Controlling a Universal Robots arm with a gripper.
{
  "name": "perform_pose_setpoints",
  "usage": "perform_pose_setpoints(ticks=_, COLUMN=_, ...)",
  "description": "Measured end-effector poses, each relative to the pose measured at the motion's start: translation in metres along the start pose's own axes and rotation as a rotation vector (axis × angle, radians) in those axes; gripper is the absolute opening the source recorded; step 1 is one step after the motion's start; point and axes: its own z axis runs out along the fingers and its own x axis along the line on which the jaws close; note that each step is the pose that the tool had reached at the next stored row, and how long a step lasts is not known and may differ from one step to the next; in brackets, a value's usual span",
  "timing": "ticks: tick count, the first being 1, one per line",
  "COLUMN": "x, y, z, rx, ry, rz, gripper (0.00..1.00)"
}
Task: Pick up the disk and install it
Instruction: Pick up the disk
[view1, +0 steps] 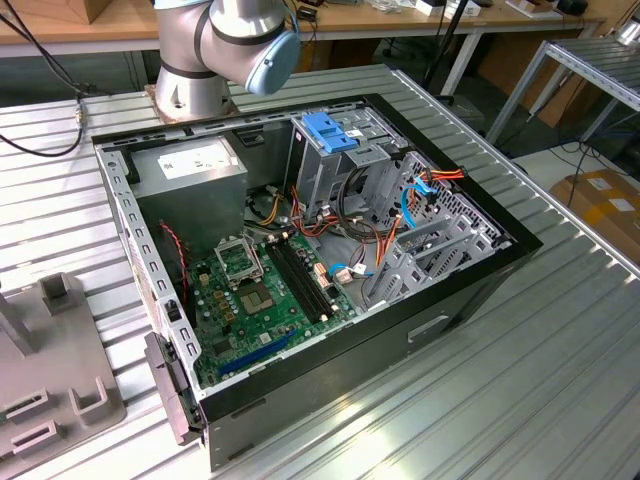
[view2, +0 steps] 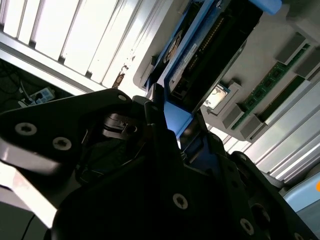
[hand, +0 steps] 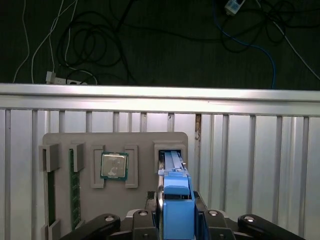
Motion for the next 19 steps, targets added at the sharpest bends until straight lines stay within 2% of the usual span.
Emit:
perform_pose_setpoints(ticks=6, x=0.0000, y=0.0000, z=-0.0004, rx=0.0003, ry=0.0002, rz=0.000, gripper=0.37)
perform_pose_setpoints(ticks=11, x=0.0002, y=-0.0001, z=-0.0089, rx=0.0001, ry=0.0008, rz=0.003, gripper=0.37)
perform_pose_setpoints(ticks=19, x=0.0002, y=-0.0001, z=-0.0090, rx=-0.0001, ry=-0.0003, rz=0.003, gripper=0.37)
